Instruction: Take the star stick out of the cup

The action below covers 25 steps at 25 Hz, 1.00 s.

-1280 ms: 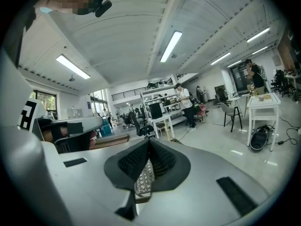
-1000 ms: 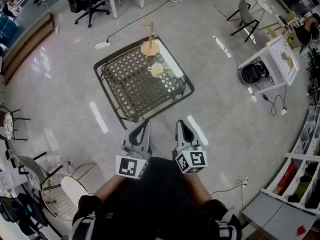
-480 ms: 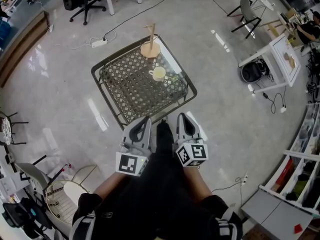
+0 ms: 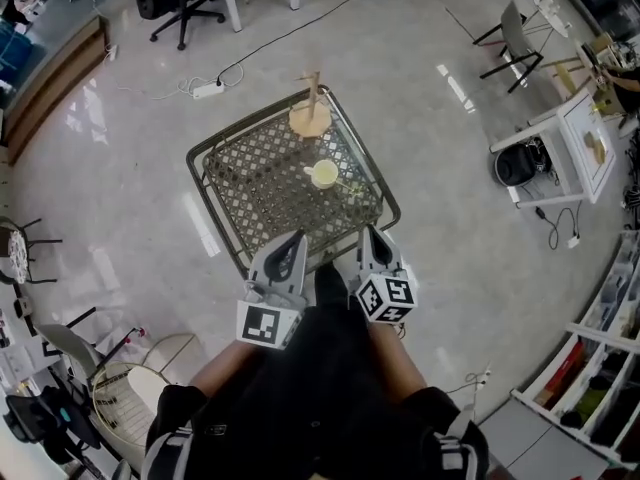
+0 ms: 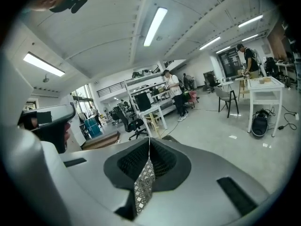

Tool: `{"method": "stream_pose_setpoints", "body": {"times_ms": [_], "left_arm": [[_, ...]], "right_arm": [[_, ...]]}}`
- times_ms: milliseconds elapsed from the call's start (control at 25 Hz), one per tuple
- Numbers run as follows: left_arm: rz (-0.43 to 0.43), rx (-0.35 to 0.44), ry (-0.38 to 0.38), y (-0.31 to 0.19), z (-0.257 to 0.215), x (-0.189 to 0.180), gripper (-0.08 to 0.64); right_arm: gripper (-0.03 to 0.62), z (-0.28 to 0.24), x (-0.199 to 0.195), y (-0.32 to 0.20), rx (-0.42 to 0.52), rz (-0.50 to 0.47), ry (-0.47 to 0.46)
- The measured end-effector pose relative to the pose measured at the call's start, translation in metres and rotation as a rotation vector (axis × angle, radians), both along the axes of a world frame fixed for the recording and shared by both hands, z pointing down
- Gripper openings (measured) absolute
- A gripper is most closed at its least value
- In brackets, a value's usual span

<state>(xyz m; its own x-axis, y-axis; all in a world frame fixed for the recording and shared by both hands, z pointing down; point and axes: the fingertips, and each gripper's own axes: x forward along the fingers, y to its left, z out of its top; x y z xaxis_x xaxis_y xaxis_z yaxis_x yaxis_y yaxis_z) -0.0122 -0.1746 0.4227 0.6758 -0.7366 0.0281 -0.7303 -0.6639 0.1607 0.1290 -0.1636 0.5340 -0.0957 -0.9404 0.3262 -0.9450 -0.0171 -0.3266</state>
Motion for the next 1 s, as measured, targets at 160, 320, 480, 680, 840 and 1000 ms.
{"method": "stream_pose_setpoints", "body": {"times_ms": [160,320,480,680,840,1000], "left_arm": [[-0.024,-0.034,-0.006,-0.028,0.008,0.015,0.017],[-0.041,-0.066,-0.022,-0.053,0.018,0.020,0.016],[-0.056,-0.099,-0.032,-0.076,0.030,0.029,0.015],[-0.067,-0.120,-0.043,-0.100,0.039,0.047,0.015],[-0.089,-0.135,-0.045,-0.118,0.045,0.055,0.015],[-0.110,-0.158,-0.056,-0.132,0.052,0.057,0.015]], "right_arm": [[0.011,0.030,0.016,-0.026,-0.081,-0.003,-0.033],[0.031,0.063,0.029,-0.048,-0.156,0.013,-0.062],[0.086,0.101,0.040,-0.066,-0.253,0.005,-0.107],[0.104,0.138,0.054,-0.083,-0.352,0.003,-0.165],[0.110,0.168,0.058,-0.096,-0.419,-0.015,-0.205],[0.133,0.197,0.057,-0.107,-0.486,-0.023,-0.236]]}}
